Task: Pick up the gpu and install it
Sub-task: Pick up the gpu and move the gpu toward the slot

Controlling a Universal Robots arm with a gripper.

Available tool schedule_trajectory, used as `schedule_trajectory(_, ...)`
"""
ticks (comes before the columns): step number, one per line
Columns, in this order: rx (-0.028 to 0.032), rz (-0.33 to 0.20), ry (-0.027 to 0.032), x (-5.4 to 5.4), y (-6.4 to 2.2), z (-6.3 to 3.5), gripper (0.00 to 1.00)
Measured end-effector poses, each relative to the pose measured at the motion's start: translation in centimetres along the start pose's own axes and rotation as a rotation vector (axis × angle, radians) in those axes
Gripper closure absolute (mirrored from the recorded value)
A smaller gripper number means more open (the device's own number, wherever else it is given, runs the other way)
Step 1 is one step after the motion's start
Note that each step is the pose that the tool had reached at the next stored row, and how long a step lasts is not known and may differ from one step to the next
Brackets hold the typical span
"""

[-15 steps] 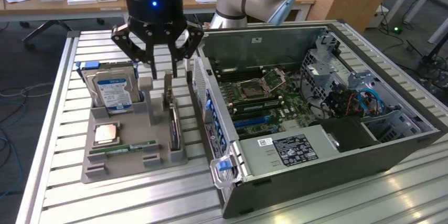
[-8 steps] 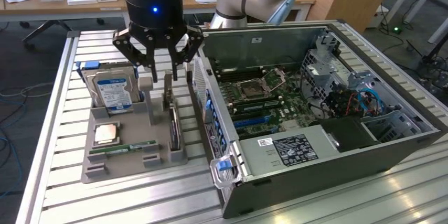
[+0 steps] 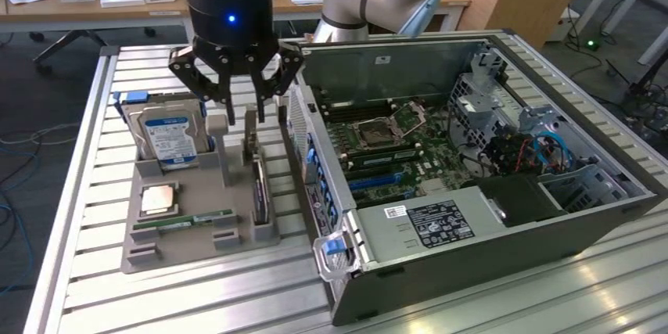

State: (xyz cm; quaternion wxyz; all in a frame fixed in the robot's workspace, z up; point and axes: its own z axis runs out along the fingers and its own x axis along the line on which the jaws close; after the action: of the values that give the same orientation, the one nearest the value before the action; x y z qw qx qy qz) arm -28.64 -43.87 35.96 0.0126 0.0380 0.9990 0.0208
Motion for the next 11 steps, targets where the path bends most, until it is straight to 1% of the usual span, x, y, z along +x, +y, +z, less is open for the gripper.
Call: schedule_trajectory(11, 0.0000, 0.000, 0.0001, 0.0, -0.06, 1.46, 0.58)
